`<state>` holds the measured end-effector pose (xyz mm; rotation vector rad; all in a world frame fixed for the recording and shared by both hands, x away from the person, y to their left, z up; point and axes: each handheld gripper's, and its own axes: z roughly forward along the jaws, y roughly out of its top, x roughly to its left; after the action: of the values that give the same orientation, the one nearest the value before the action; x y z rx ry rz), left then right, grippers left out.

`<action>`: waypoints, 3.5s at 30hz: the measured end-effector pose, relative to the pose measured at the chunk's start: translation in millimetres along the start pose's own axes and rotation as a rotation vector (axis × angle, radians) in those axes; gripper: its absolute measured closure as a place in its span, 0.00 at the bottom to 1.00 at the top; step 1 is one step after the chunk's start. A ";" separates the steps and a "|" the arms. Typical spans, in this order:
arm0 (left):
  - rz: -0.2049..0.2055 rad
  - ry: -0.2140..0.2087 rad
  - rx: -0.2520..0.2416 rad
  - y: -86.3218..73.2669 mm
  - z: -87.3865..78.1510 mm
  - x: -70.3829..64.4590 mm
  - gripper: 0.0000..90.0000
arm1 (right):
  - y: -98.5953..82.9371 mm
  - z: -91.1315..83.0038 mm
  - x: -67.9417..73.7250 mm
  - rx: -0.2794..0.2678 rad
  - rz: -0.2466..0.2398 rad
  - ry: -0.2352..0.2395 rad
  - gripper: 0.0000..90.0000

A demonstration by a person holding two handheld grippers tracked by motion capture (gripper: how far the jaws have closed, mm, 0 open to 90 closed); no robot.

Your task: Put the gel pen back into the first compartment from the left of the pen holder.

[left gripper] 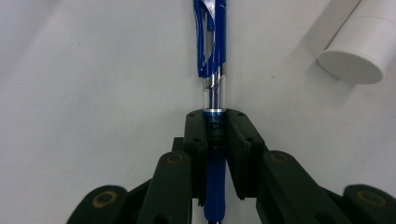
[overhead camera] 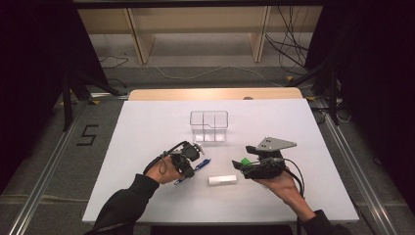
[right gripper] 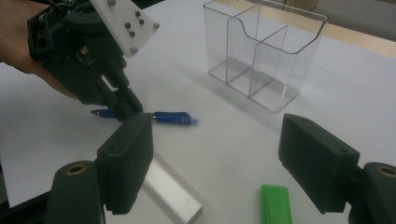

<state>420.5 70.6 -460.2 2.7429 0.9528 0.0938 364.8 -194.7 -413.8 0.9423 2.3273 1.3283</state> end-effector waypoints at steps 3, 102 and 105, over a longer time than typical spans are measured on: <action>0.008 -0.038 -0.003 -0.3 -1.9 4.1 0.88 | 0.7 -0.5 1.2 -0.002 -0.004 0.001 0.30; 0.255 -0.186 -0.014 48.0 -68.3 -48.9 0.88 | -39.9 48.9 106.3 0.105 -1.266 -0.510 0.67; 0.254 -0.194 -0.010 48.2 -67.6 -49.8 0.88 | -41.0 49.5 107.3 0.107 -1.273 -0.511 0.70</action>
<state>401.2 16.7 -382.1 2.7869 0.5500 -0.1211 296.3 -105.2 -468.1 -0.2498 1.8975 0.3573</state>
